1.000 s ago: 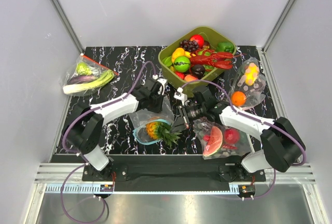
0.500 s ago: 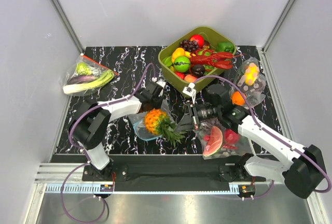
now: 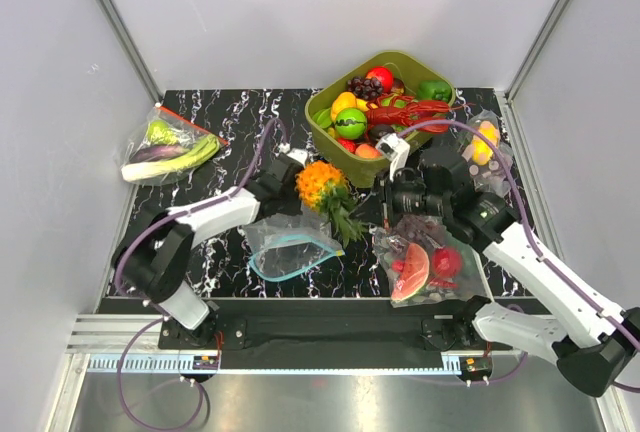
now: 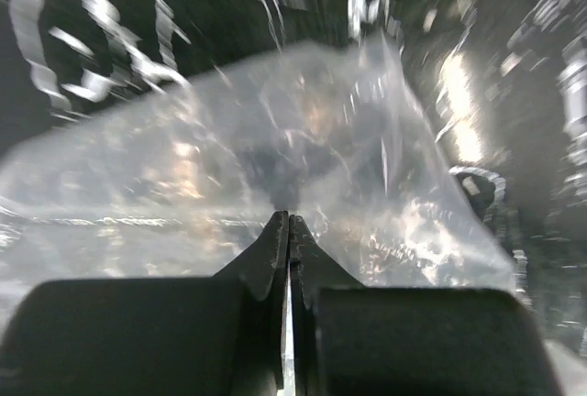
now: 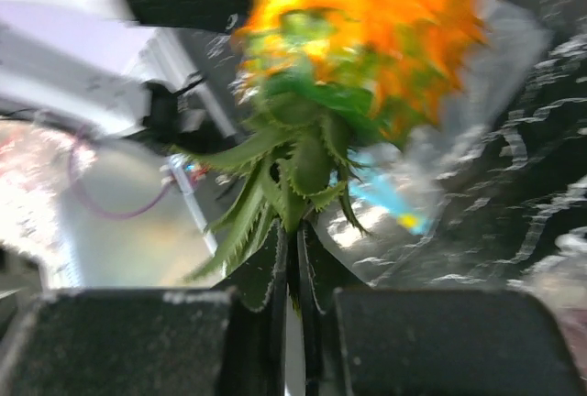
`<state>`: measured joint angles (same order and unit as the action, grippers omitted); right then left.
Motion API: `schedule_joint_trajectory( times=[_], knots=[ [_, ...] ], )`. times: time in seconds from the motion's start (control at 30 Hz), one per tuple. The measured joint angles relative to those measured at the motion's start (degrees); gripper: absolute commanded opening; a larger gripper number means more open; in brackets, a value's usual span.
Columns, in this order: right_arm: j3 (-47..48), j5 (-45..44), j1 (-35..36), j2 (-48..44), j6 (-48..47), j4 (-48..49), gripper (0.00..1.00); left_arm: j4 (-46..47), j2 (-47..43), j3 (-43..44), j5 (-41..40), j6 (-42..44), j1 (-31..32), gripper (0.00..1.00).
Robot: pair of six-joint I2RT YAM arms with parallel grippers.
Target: Open the zip-top bag and remove the fake food
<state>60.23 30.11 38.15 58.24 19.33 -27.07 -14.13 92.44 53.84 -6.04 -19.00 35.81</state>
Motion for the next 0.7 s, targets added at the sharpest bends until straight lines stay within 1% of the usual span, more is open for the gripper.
schedule_joint_trajectory(
  times=[0.1, 0.13, 0.2, 0.23, 0.27, 0.3, 0.37, 0.43, 0.47, 0.57, 0.7],
  knots=[
    [4.3, -4.8, -0.2, 2.5, -3.2, -3.3, 0.0, 0.1, -5.4, 0.0, -0.8, 0.5, -1.5, 0.34],
    [6.4, -6.8, -0.5, 4.2, -4.7, -4.4, 0.0, 0.2, -7.5, 0.0, -1.2, 0.5, -1.9, 0.37],
    [9.7, -9.7, -1.7, 6.9, -7.1, -5.0, 0.0, 0.3, -11.6, 0.0, -2.2, 0.3, -2.2, 0.58],
    [11.8, -10.9, -2.6, 8.7, -8.3, -4.9, 0.0, 0.3, -13.8, 0.0, -2.3, 0.3, -2.2, 0.65],
    [13.8, -12.1, -3.9, 10.2, -9.3, -5.4, 0.0, 0.1, -15.7, 0.0, -3.7, -0.4, -2.3, 0.68],
    [15.7, -12.9, -5.8, 11.5, -10.1, -5.3, 0.0, 0.0, -17.5, 0.0, -4.0, -0.7, -3.0, 0.76],
    [19.6, -13.7, -9.1, 14.5, -11.3, -4.1, 0.0, 0.0, -20.2, 0.1, -4.2, -0.7, -3.5, 0.81],
    [23.5, -15.0, -12.8, 18.2, -12.0, -2.1, 0.0, -0.2, -22.3, 0.3, -4.2, -0.6, -3.3, 0.95],
    [25.4, -15.7, -14.5, 20.1, -12.2, -1.4, 0.0, -0.5, -22.9, 0.4, -4.1, -0.6, -3.3, 0.99],
    [30.5, -17.2, -19.0, 26.2, -12.7, 0.0, 0.0, -1.2, -24.5, 0.6, -4.1, -0.8, -3.3, 0.99],
    [37.9, -17.7, -23.2, 35.6, -13.4, 0.9, 0.0, -4.0, -26.7, 1.4, -4.1, -0.7, -3.4, 0.99]
  ],
)
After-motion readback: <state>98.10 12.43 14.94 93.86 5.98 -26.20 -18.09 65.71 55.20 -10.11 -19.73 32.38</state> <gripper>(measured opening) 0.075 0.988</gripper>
